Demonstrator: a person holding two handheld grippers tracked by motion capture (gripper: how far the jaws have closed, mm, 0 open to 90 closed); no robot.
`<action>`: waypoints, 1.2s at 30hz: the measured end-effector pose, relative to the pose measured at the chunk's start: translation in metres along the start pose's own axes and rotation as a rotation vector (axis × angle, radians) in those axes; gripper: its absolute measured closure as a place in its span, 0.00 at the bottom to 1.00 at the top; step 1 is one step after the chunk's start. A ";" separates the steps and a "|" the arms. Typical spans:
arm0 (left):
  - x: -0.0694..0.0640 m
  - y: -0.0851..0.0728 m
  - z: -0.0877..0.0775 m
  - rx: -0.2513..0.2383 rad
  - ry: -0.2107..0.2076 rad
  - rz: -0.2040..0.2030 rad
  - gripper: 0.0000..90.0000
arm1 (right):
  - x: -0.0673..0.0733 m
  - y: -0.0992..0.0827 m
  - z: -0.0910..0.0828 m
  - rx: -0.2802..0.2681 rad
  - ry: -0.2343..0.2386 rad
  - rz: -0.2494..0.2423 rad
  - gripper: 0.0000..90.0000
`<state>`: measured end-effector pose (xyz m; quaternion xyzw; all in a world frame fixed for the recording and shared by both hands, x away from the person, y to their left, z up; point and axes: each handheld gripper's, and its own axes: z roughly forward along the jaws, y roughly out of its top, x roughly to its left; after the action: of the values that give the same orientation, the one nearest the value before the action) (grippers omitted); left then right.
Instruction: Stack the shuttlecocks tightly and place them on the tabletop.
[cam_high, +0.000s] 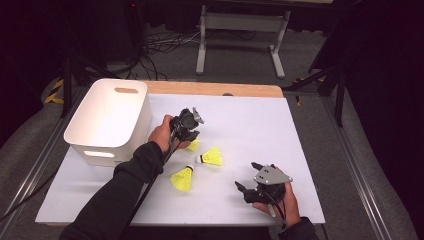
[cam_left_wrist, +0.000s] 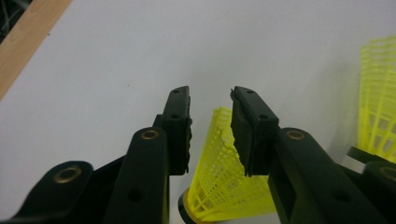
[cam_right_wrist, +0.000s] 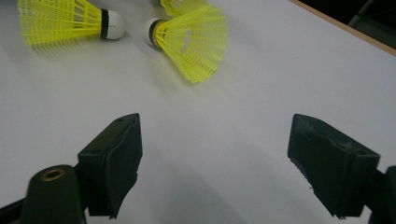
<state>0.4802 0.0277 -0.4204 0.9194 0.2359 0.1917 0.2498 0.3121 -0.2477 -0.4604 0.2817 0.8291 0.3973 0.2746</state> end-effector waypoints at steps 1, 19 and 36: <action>0.000 0.000 -0.001 0.003 0.001 0.003 0.75 | 0.000 0.000 0.000 0.001 0.001 -0.001 0.21; -0.013 -0.009 -0.034 -0.129 0.017 0.023 0.71 | 0.000 0.000 0.000 0.002 -0.006 -0.005 0.21; -0.039 -0.046 -0.091 -0.307 0.041 0.123 0.65 | 0.000 -0.001 -0.002 -0.003 -0.022 0.000 0.21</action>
<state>0.3896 0.0760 -0.3821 0.8789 0.1522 0.2590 0.3705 0.3108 -0.2491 -0.4598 0.2854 0.8256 0.3953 0.2841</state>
